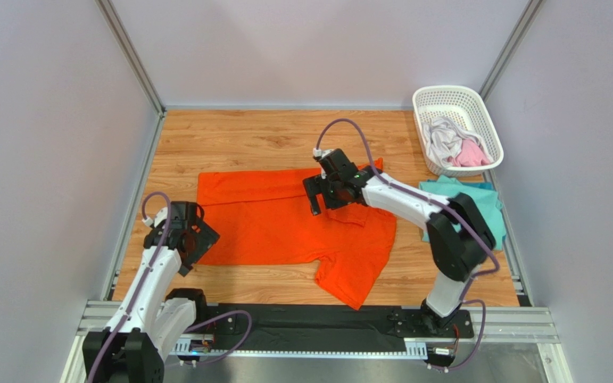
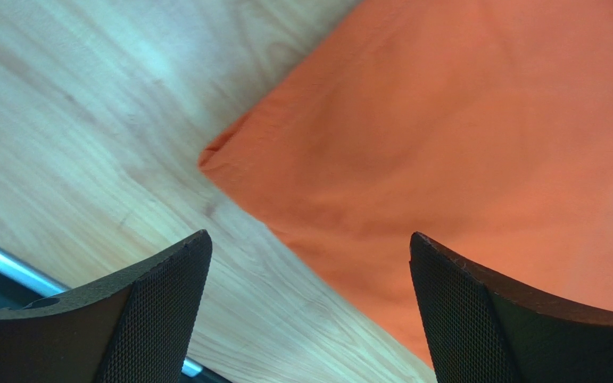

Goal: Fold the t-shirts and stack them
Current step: Fold the tshirt

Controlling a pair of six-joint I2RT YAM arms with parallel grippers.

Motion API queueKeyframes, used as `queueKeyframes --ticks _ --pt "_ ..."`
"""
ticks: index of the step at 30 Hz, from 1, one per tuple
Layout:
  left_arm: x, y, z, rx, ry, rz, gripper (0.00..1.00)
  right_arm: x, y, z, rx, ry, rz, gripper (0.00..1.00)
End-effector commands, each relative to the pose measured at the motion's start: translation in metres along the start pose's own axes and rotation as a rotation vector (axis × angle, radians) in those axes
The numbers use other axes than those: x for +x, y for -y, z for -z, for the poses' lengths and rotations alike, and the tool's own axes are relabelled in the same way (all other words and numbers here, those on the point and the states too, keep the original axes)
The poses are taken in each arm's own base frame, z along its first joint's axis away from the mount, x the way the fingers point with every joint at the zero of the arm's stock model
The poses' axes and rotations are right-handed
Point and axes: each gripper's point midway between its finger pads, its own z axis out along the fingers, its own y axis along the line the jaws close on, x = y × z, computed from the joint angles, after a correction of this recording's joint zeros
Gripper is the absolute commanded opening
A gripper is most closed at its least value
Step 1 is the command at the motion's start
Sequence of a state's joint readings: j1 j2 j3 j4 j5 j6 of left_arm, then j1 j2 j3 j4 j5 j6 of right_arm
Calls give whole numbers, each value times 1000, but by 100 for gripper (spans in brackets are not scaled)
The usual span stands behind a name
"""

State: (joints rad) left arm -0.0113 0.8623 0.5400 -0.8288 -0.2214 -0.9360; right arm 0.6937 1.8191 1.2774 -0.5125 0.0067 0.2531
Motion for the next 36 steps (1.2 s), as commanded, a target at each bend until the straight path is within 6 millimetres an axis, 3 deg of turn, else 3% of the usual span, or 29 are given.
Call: queueKeyframes --ticks 1,3,4,10,20,31,36 --pt "-2 -22 -5 -98 44 49 100 -29 8 58 49 196 -71 100" --pt "-5 -33 -7 -159 54 64 99 -30 10 81 37 268 -109 100" --pt "-4 -36 -8 -173 50 64 97 -13 17 80 56 251 -115 100" --pt "-8 -40 -17 -204 74 62 84 39 39 93 106 242 -192 100" --pt "-10 -31 -34 -200 42 47 62 67 40 110 56 259 -220 100" --pt "-12 -25 -45 -205 14 39 57 98 40 112 27 213 -232 100" --pt "-10 -24 -48 -205 -7 23 36 107 44 113 42 194 -236 100"
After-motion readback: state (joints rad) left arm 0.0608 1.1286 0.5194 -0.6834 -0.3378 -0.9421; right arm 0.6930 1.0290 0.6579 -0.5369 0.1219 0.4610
